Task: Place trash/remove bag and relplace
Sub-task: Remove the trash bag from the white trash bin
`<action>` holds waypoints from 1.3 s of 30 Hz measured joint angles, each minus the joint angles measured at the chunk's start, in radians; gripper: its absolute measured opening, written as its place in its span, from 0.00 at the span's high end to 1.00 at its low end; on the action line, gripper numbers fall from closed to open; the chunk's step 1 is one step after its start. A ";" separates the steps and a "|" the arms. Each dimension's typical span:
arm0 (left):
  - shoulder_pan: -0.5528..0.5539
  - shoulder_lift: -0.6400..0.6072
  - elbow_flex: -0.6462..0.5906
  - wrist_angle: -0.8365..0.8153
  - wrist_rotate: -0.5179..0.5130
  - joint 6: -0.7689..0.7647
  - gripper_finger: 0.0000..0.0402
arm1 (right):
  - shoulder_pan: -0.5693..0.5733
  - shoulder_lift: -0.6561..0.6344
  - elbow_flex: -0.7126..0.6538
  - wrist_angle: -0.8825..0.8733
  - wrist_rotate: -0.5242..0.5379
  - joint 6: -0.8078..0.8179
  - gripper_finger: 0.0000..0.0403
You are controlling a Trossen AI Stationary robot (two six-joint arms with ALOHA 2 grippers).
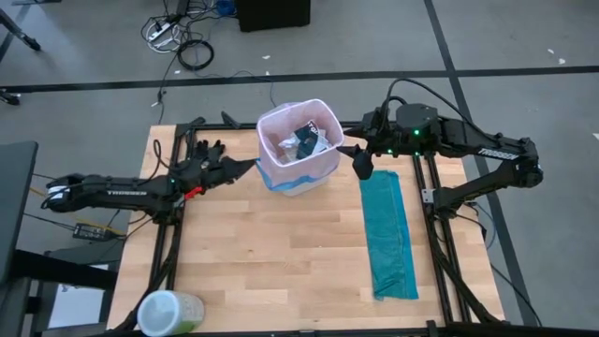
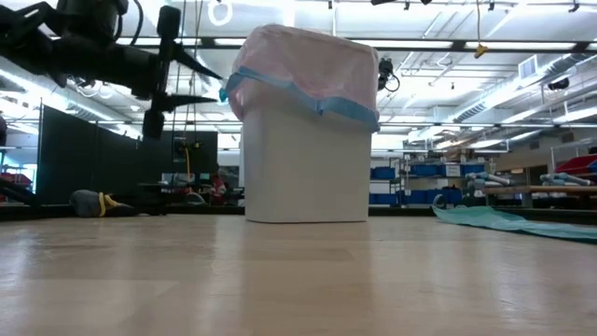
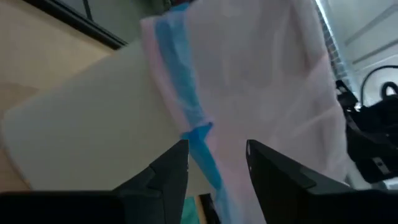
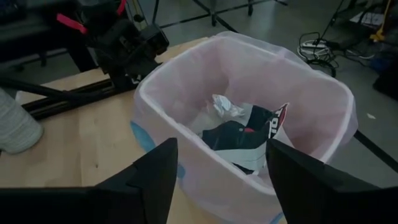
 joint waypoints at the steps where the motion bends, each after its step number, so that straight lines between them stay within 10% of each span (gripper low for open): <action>1: 0.000 0.015 0.003 0.011 0.006 0.000 0.57 | 0.000 0.000 0.000 -0.001 0.000 0.000 0.43; 11: 0.000 0.138 0.012 0.124 0.060 -0.020 0.60 | 0.000 0.000 0.000 -0.002 0.001 -0.001 0.44; 20: 0.000 0.185 0.012 0.225 0.020 0.030 0.97 | 0.003 0.000 0.000 -0.001 0.000 0.000 0.56; 39: 0.000 0.178 0.012 0.296 0.025 0.078 0.91 | 0.053 0.000 0.000 0.000 -0.009 0.000 0.61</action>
